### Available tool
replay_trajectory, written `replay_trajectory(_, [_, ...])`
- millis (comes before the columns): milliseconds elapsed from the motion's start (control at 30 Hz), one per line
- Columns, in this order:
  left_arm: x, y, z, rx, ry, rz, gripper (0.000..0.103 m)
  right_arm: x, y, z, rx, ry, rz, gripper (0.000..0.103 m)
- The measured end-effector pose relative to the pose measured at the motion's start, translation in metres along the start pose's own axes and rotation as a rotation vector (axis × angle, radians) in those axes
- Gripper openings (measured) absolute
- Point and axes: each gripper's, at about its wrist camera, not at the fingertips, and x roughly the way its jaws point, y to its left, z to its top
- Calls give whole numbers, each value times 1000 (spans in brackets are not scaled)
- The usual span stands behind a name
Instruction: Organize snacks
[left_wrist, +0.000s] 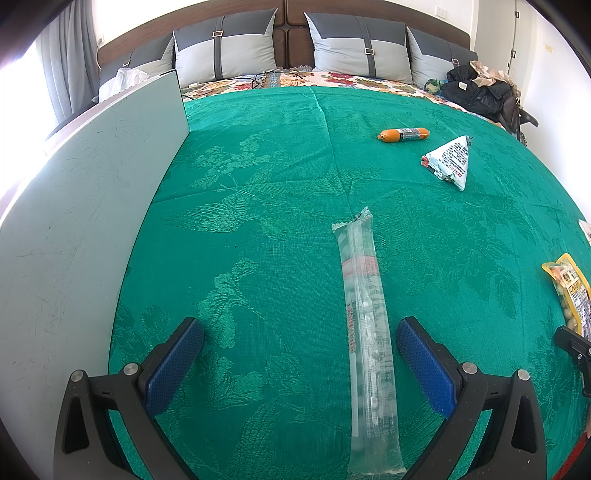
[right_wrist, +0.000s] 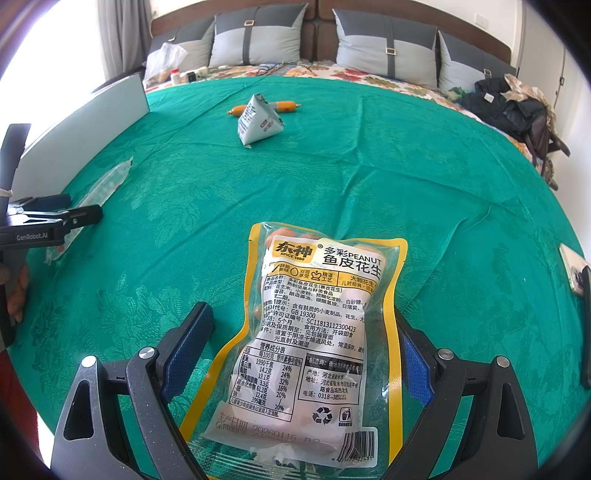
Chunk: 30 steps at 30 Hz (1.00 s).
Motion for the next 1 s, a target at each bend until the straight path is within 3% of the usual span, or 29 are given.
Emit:
replay_trajectory(133, [1,0,3,-1,42,0,103,2,0,5,3,42,1,93])
replay_trajectory(300, [1,-10,11,23,211,-23,102,14,-3,31,1,305,10,91])
replay_trajectory(333, [-1,-14,10,43,213,-28,95,13,-5,34,4,318,27,88])
replay_trajectory(400, [-14,-19,8,80,172,-52,49,8,-6,38,0,316,22,71])
replay_trajectory(433, [-18,-20,7,80,183,-75,16,3,-8,39,5,307,26,60])
replay_trajectory(567, [-39,-9,-3,1,151,-122,18,-28,-17,36,103,248,93,57])
replay_trajectory(767, [-87,2,-22,-154,88,-294,18,-64,-25,15,237,159,175,57])
replay_trajectory(900, [-128,12,-26,-208,30,-369,18,-69,-10,19,214,157,169,57])
replay_trajectory(1000, [-168,32,-18,-246,-54,-401,18,-79,11,42,166,120,201,57])
